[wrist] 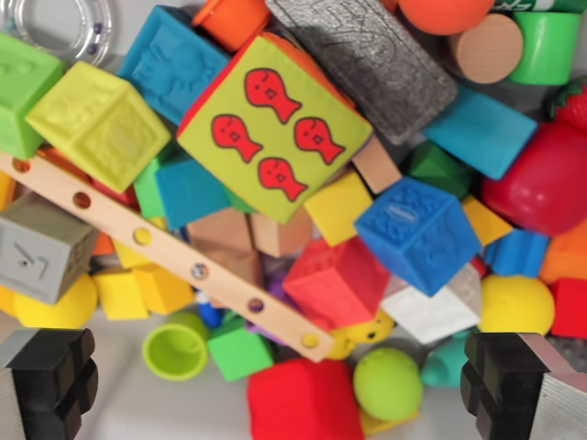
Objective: Pick an object from the bin
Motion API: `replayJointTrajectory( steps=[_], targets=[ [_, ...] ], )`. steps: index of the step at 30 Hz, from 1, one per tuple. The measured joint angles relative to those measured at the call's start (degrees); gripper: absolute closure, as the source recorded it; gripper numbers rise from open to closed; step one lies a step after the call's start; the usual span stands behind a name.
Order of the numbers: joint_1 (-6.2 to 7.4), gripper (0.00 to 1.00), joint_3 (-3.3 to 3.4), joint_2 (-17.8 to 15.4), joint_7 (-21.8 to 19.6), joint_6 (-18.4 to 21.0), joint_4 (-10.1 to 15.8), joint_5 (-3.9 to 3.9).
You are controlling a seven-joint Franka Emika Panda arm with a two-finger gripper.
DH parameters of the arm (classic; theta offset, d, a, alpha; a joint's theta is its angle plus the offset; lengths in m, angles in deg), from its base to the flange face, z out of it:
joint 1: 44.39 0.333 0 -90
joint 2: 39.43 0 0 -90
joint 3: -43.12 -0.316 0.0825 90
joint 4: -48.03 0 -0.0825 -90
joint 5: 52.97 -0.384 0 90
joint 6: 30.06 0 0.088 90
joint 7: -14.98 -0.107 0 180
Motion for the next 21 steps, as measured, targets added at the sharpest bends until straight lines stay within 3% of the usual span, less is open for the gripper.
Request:
replayJointTrajectory(
  steps=[12, 21],
  targets=[
    [0.00, 0.00, -0.05, 0.81, 4.20, -1.87, 0.75, 0.18],
    [0.01, 0.00, -0.27, 1.95, 9.81, -4.79, 1.90, 0.53]
  ],
)
